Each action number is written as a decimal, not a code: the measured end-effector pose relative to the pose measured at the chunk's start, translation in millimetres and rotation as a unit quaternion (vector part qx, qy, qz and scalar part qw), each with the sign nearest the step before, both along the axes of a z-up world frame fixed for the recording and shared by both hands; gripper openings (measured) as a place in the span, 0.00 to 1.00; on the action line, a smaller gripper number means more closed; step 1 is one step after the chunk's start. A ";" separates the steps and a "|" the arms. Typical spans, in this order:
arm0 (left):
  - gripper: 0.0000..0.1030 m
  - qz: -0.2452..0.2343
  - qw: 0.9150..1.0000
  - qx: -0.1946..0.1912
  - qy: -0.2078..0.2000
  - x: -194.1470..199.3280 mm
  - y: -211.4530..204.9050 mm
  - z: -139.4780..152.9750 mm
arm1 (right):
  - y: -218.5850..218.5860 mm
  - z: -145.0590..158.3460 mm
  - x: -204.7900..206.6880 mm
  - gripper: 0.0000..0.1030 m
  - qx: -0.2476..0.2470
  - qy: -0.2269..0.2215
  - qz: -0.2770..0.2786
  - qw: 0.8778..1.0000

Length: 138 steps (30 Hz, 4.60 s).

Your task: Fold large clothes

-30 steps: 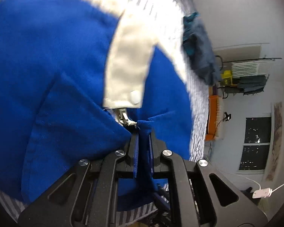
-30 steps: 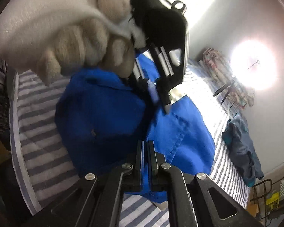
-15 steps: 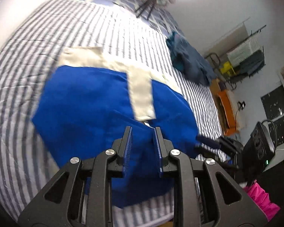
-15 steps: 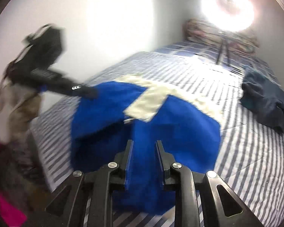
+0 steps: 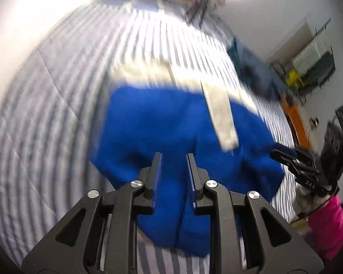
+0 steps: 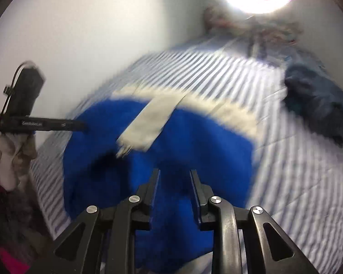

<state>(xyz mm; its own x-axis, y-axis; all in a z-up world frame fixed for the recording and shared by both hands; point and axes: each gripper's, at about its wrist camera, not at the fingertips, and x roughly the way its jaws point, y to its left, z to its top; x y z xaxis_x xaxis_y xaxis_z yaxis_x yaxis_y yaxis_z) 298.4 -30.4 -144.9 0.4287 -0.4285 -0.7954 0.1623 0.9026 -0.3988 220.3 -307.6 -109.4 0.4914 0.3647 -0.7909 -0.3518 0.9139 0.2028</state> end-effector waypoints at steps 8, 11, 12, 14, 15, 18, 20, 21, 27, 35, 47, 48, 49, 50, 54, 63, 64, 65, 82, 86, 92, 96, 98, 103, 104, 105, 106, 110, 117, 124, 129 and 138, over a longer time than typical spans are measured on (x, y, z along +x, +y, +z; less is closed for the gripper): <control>0.20 0.029 0.999 0.023 0.013 46.2 15.8 -25.4 | -18.4 -19.4 24.9 0.26 0.004 0.031 -0.052 0.998; 0.20 0.024 0.999 0.019 0.039 47.3 17.2 -47.7 | -9.7 -41.0 26.1 0.26 -0.017 0.057 -0.036 0.998; 0.19 0.024 0.999 0.016 0.044 46.2 16.6 -56.1 | -11.0 -46.1 26.2 0.26 -0.016 0.064 -0.037 0.997; 0.19 0.028 0.998 -0.002 0.047 45.2 18.1 -64.0 | -15.6 -51.8 25.3 0.27 -0.011 0.073 -0.045 0.996; 0.19 0.026 0.998 -0.006 0.052 46.1 19.3 -63.7 | -14.6 -53.3 29.3 0.27 -0.017 0.072 -0.043 0.996; 0.20 0.035 0.996 -0.039 0.073 48.6 30.1 -57.3 | -13.7 -43.5 28.0 0.26 -0.026 0.075 -0.038 0.996; 0.21 0.053 0.993 -0.077 0.072 46.8 47.6 -46.7 | -30.5 -33.6 30.6 0.31 0.014 0.067 -0.049 0.996; 0.30 0.068 0.991 -0.097 0.067 45.4 59.4 -40.8 | -39.8 -28.1 27.1 0.34 0.028 0.057 -0.057 0.996; 0.62 0.120 0.962 -0.215 0.118 46.4 105.6 -57.9 | -89.5 -38.2 21.6 0.67 0.124 0.077 -0.094 0.985; 0.61 0.104 0.941 -0.271 0.173 45.6 113.8 -91.0 | -106.7 -79.8 36.2 0.68 0.198 0.170 -0.095 0.961; 0.59 0.071 0.937 -0.275 0.203 74.9 80.9 -110.4 | -100.2 -111.4 59.0 0.52 0.285 0.214 -0.090 0.930; 0.56 0.070 0.936 -0.277 0.204 77.5 79.4 -111.8 | -98.4 -114.7 61.9 0.50 0.297 0.218 -0.090 0.925; 0.52 0.069 0.937 -0.275 0.204 79.2 78.2 -113.0 | -96.6 -117.7 64.3 0.49 0.305 0.221 -0.091 0.922; 0.51 0.067 0.938 -0.273 0.203 80.0 76.5 -113.3 | -96.0 -119.8 66.2 0.49 0.309 0.222 -0.090 0.920; 0.49 0.056 0.945 -0.255 0.194 88.1 63.2 -109.7 | -84.8 -120.0 75.8 0.49 0.304 0.220 -0.081 0.924; 0.35 0.050 0.969 -0.182 0.159 90.7 40.1 -87.6 | -59.4 -100.0 78.0 0.33 0.241 0.198 -0.083 0.946; 0.33 0.048 0.973 -0.170 0.150 89.7 37.0 -82.1 | -53.9 -93.5 77.7 0.30 0.226 0.191 -0.081 0.952; 0.32 0.046 0.976 -0.160 0.143 88.3 34.7 -77.4 | -48.3 -86.6 77.3 0.28 0.212 0.184 -0.080 0.956; 0.20 -0.003 0.994 -0.104 0.035 62.5 -10.4 3.1 | 25.2 3.0 54.7 0.19 0.053 0.072 -0.047 0.995; 0.20 -0.018 0.994 -0.108 0.025 62.6 -32.4 13.8 | -5.7 19.2 40.8 0.18 0.040 0.051 -0.057 0.996; 0.20 -0.047 0.992 -0.114 0.012 73.8 -77.2 26.8 | -34.0 37.4 32.8 0.18 0.020 0.026 -0.076 0.997; 0.20 -0.073 0.991 -0.112 0.001 85.0 -104.7 34.4 | -63.5 51.0 29.4 0.18 0.011 0.009 -0.094 0.995; 0.20 -0.087 0.990 -0.111 -0.006 90.8 -122.4 37.9 | -76.7 56.8 28.8 0.18 0.004 0.002 -0.103 0.995; 0.19 -0.114 0.986 -0.118 -0.021 106.3 -163.8 45.5 | -110.2 69.4 33.8 0.18 -0.015 -0.014 -0.125 0.992; 0.19 -0.120 0.985 -0.118 -0.025 108.9 -172.1 47.4 | -117.8 72.3 35.4 0.18 -0.018 -0.017 -0.129 0.991; 0.19 -0.125 0.985 -0.119 -0.028 110.6 -178.5 49.1 | -126.0 75.0 37.6 0.18 -0.021 -0.020 -0.134 0.991; 0.19 -0.132 0.984 -0.119 -0.031 116.0 -190.4 51.8 | -133.9 77.1 40.3 0.18 -0.021 -0.022 -0.139 0.990; 0.19 -0.151 0.980 -0.122 -0.042 132.6 -223.2 58.7 | -161.6 84.6 51.6 0.18 -0.031 -0.033 -0.155 0.987; 0.19 -0.168 0.976 -0.130 -0.052 164.2 -272.4 65.3 | -200.0 94.1 75.3 0.18 -0.052 -0.048 -0.175 0.982; 0.19 -0.179 0.971 -0.138 -0.073 202.2 -313.3 81.1 | -237.7 111.6 106.5 0.17 -0.064 -0.066 -0.185 0.978; 0.19 -0.180 0.968 -0.149 -0.091 232.9 -340.6 94.1 | -265.5 125.9 140.6 0.17 -0.072 -0.085 -0.192 0.975; 0.19 -0.167 0.970 -0.147 -0.097 294.8 -377.6 85.3 | -299.2 114.2 203.2 0.17 -0.068 -0.094 -0.207 0.971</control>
<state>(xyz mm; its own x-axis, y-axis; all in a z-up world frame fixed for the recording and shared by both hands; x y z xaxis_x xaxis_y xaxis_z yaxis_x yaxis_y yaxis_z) 593.2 -407.9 -59.6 0.3569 -0.7654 -0.5355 0.5236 0.6386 -0.5639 423.5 -606.8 4.7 0.7135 0.0029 -0.7006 0.0334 0.9987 0.0382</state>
